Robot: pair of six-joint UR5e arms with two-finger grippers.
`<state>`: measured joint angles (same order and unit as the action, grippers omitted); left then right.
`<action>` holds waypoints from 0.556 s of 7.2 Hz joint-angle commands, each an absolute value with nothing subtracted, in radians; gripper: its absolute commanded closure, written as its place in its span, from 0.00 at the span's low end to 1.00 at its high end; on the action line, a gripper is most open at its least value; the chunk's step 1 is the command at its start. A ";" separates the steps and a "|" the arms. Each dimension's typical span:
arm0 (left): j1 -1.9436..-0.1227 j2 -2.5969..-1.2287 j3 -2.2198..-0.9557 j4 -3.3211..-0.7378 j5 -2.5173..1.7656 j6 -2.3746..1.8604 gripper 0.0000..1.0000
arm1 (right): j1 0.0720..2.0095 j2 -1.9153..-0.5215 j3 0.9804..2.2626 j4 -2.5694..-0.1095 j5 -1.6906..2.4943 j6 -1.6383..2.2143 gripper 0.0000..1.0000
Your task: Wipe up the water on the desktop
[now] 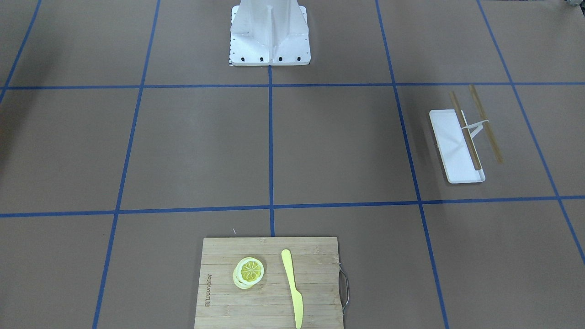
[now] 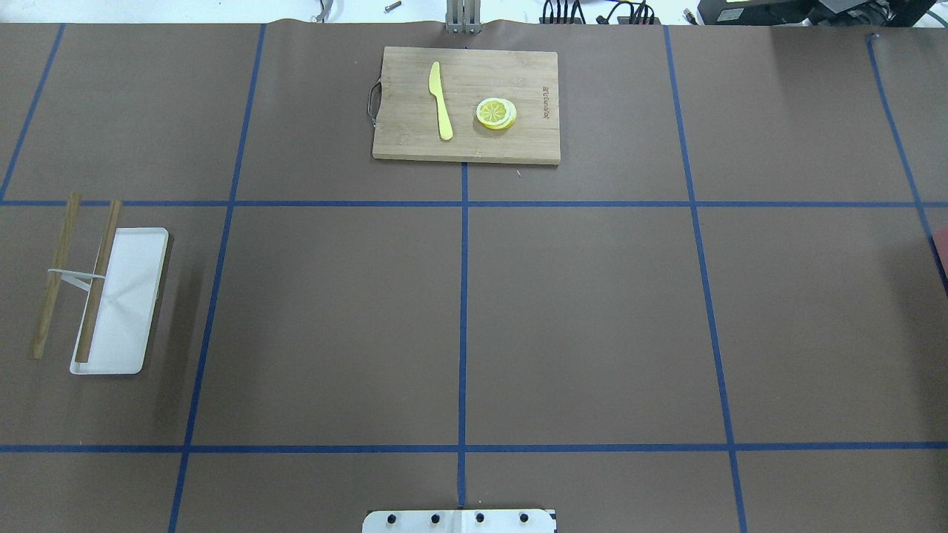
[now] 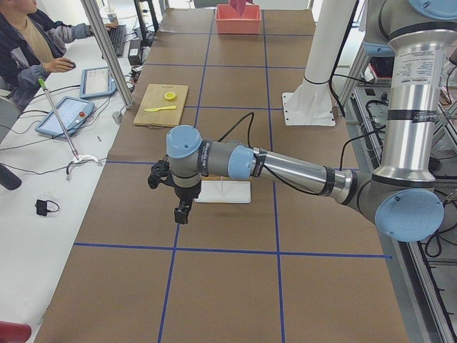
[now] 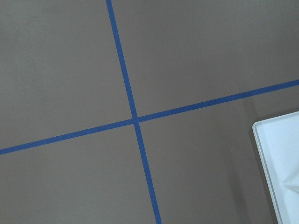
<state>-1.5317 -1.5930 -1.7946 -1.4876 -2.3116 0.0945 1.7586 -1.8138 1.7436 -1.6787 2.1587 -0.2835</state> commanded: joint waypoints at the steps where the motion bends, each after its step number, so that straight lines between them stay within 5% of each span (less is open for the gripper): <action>1: -1.529 -1.589 -1.789 -1.494 -2.312 0.094 0.02 | 1.759 -1.790 1.727 -1.677 2.161 -0.284 0.00; 4: -1.532 -1.606 -1.752 -1.485 -2.306 0.094 0.02 | 1.709 -1.698 1.720 -1.681 2.174 -0.249 0.00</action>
